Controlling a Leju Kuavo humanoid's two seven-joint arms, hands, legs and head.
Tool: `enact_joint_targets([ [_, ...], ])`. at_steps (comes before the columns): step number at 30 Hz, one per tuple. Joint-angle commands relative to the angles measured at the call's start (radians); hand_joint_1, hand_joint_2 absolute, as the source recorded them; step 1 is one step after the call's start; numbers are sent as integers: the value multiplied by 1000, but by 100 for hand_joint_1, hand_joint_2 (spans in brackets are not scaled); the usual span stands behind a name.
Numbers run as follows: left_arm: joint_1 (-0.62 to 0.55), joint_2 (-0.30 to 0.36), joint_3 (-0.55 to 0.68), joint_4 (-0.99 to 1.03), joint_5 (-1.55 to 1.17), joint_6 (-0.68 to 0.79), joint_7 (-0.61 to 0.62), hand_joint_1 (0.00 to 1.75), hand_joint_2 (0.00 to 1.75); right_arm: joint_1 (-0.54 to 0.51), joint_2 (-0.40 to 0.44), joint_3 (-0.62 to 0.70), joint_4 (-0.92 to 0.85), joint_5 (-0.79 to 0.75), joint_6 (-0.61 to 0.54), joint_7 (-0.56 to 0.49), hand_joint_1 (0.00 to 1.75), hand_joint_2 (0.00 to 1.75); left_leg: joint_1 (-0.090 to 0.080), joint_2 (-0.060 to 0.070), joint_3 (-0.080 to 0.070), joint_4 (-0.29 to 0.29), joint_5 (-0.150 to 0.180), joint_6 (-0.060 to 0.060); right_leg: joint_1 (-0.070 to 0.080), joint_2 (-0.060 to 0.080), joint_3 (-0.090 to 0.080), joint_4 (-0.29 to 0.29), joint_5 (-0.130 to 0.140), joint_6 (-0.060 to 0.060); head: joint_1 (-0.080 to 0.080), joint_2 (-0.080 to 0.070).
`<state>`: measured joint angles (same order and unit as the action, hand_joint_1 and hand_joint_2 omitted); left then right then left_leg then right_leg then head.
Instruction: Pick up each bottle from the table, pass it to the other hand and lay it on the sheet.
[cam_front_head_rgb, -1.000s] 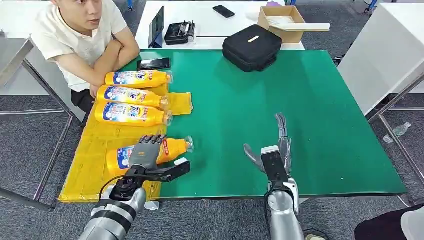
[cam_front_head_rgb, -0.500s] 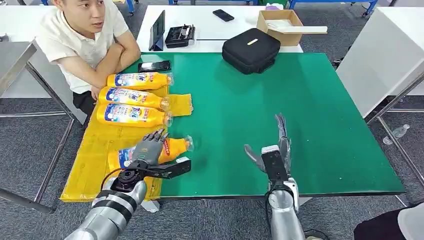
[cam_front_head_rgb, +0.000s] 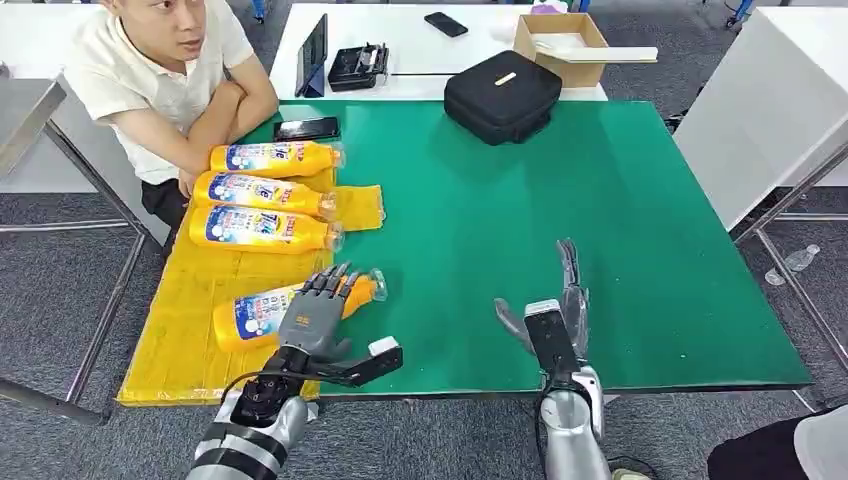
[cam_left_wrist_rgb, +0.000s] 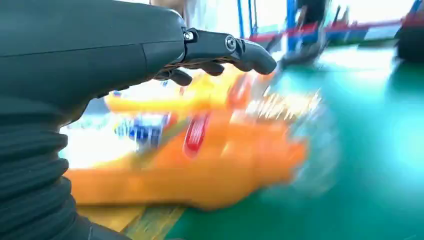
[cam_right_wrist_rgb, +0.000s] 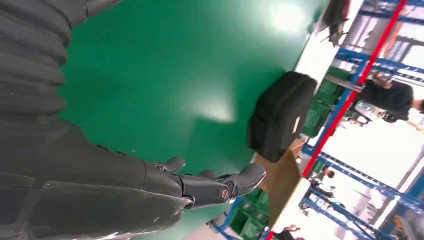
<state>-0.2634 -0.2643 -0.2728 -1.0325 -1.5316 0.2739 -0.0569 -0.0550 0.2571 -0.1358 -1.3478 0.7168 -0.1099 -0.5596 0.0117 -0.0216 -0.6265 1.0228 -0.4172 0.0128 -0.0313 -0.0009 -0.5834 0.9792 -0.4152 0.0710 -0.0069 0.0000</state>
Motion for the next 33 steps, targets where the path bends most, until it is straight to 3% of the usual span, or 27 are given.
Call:
enact_joint_targets([
  [1, 133, 0, -91, -367, 96, 76, -60, 0, 175, 34, 18, -32, -58, 8, 0, 8, 0, 175, 0, 2, 0, 0, -2, 0, 1, 1, -1, 0, -2, -4, 0, 0],
  [11, 151, 2, -104, -414, 180, 84, -97, 0, 175, 46, 23, -32, -86, 6, 0, 7, 0, 175, 1, 2, -4, 0, -2, -1, 1, 1, -5, 0, -1, -3, 0, 0],
  [12, 186, 0, -124, -504, 368, 97, -168, 0, 175, 61, 50, -101, -126, -306, 231, -2, 0, 175, 1, 4, 0, 0, -4, -1, 2, 2, -2, 0, -2, -5, 0, 0],
  [19, 187, 1, -123, -506, 369, 97, -169, 0, 175, 63, 49, -103, -125, -308, 232, -2, 0, 175, 1, 2, -2, -1, -3, -1, 2, 0, -3, -1, -2, -4, 0, 0],
  [21, 199, -17, -98, -511, 538, 93, -231, 0, 175, 71, 72, -145, -123, -520, 382, 11, 0, 175, 1, 3, -2, -1, -3, -1, 1, 1, -3, -1, -2, -4, 0, 0],
  [22, 208, -24, -84, -520, 603, 92, -253, 0, 175, 88, 75, -143, -146, -543, 406, -3, 0, 175, 1, 2, -3, -1, -2, -1, 1, 0, -4, -1, -2, -4, 0, 0],
  [23, 235, -42, -62, -534, 670, 75, -265, 0, 175, 109, 92, -149, -185, -551, 396, -5, 0, 0, 1, 1, -4, -1, -2, -1, 1, -1, -5, -1, -2, -3, 0, 0],
  [24, 284, -57, -42, -562, 742, 39, -289, 0, 175, 148, 92, -119, -247, -559, 356, 6, 0, 0, 1, 2, -2, -1, -3, -1, 2, 0, -3, -1, -2, -4, 0, 0],
  [25, 310, -68, -32, -577, 807, 2, -299, 0, 175, 176, 92, -90, -306, -539, 329, -28, 0, 175, 1, 2, -1, 0, -4, -1, 2, 0, -2, -1, -4, -5, 0, 0],
  [29, 371, -85, -13, -630, 1016, -123, -315, 0, 175, 266, 92, 56, -530, -292, 107, -74, 0, 175, 0, 2, -5, 1, -3, 0, 0, 1, -7, 1, -3, -3, -1, 0],
  [30, 381, -85, -12, -645, 1047, -128, -312, 0, 175, 282, 92, 82, -555, -264, 72, -68, 0, 175, 0, 5, 0, 2, -7, 0, 1, 2, -2, 1, -6, -6, 0, 0],
  [33, 427, -85, 4, -693, 1179, -174, -269, 0, 175, 315, 92, 123, -569, -280, -12, -41, 0, 175, 0, 5, -5, 2, -5, -1, 1, 3, -7, 2, -4, -4, -1, 0],
])
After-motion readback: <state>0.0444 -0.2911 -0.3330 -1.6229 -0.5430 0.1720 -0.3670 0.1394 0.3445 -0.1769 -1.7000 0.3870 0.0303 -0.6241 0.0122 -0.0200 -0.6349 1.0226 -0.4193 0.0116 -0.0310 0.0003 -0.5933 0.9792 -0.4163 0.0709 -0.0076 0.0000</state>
